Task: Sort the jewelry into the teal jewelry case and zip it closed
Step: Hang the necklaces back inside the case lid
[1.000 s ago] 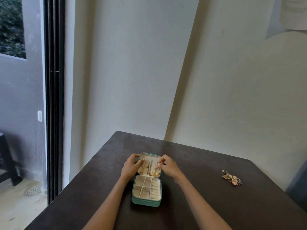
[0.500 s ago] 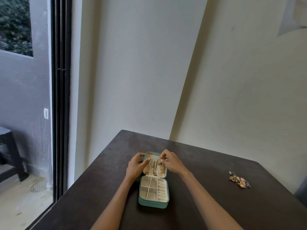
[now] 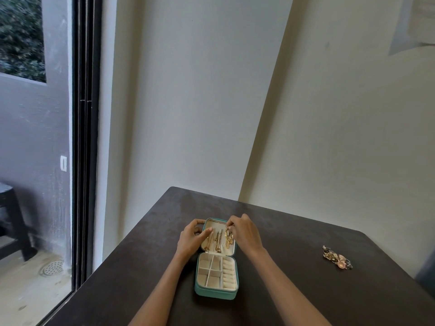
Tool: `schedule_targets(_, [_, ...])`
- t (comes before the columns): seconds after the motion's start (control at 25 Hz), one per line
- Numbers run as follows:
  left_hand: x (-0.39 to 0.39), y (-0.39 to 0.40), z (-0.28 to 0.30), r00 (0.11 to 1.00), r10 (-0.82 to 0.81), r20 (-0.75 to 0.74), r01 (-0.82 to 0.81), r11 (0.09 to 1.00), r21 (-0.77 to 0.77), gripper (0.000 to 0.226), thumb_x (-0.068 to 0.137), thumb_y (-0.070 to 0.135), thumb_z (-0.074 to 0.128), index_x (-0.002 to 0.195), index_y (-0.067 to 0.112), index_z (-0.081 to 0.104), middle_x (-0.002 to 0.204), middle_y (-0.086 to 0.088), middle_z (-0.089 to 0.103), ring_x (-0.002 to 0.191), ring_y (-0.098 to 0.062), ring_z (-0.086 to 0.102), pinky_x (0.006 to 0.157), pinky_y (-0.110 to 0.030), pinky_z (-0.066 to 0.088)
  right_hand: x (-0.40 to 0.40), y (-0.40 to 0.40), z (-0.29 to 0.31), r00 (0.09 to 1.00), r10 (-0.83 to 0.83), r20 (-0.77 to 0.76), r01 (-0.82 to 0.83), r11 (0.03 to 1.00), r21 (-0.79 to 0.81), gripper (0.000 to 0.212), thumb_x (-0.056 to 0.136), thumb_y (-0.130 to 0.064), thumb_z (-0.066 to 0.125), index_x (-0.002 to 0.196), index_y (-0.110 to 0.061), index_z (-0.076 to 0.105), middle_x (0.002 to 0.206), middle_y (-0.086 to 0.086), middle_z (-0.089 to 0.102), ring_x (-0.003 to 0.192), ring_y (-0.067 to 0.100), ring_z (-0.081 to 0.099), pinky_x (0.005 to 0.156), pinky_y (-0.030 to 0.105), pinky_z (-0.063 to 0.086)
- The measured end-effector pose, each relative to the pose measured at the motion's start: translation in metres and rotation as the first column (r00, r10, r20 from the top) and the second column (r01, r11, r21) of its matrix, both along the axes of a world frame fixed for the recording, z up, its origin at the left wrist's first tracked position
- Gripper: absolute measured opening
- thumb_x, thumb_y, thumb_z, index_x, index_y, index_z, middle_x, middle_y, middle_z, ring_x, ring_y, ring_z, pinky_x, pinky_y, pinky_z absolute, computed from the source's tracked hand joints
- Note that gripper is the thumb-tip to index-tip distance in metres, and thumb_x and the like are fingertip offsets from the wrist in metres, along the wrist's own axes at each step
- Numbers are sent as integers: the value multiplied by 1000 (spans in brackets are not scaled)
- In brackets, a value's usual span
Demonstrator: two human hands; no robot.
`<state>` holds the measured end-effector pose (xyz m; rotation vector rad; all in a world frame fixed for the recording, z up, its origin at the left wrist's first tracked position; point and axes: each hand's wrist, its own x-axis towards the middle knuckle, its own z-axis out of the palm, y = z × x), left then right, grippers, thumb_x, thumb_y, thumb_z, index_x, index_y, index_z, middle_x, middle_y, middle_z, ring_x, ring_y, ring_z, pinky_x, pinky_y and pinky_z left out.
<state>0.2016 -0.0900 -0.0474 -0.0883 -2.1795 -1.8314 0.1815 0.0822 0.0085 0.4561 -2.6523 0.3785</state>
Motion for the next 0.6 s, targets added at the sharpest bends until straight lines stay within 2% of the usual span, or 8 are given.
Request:
schedule_targets(0.08, [1, 0, 0, 1000, -2, -11, 2, 1000, 15, 23, 83, 28, 70, 104, 22, 60, 93, 1, 72, 79, -9, 71, 68, -25, 59, 5, -4, 0, 997, -26, -71, 31, 997, 67, 10, 90, -21, 62, 91, -15, 69, 91, 5, 60, 75, 16, 60, 67, 23, 54])
schedule_targets(0.12, [1, 0, 0, 1000, -1, -17, 1, 1000, 23, 24, 83, 27, 70, 104, 21, 61, 92, 1, 72, 79, -9, 71, 68, -25, 59, 7, -6, 0, 994, -20, -111, 33, 993, 117, 8, 81, -22, 74, 79, -16, 69, 80, 1, 62, 67, 13, 58, 59, 20, 53])
schedule_targets(0.2, [2, 0, 0, 1000, -1, -27, 2, 999, 46, 24, 83, 25, 70, 104, 19, 61, 91, 0, 73, 76, -10, 71, 67, -27, 59, 9, -8, -1, 990, -12, -144, 47, 970, 240, 30, 53, -21, 93, 56, -20, 63, 59, -5, 58, 54, 8, 51, 43, 17, 44])
schedule_targets(0.24, [3, 0, 0, 1000, -5, -30, 6, 998, 58, 24, 83, 24, 71, 104, 19, 61, 90, -1, 73, 76, -10, 72, 66, -28, 59, 9, -8, -1, 983, -14, -183, 61, 964, 258, 35, 45, -21, 95, 51, -21, 60, 56, -6, 55, 52, 7, 48, 41, 17, 40])
schedule_targets(0.32, [4, 1, 1, 999, -13, -34, 15, 997, 71, 24, 82, 24, 71, 103, 19, 60, 91, -1, 73, 76, -11, 72, 66, -28, 60, 10, -5, -3, 975, -22, -220, 79, 965, 250, 37, 42, -23, 95, 50, -20, 59, 57, -5, 54, 51, 8, 47, 42, 18, 38])
schedule_targets(0.6, [5, 0, 2, 999, -27, -45, 31, 995, 90, 23, 82, 24, 71, 102, 22, 60, 94, -1, 72, 78, -11, 72, 65, -27, 59, 19, 0, -1, 961, -5, -278, 59, 981, 185, 29, 50, -23, 90, 55, -24, 61, 62, -9, 54, 55, 7, 49, 46, 17, 38])
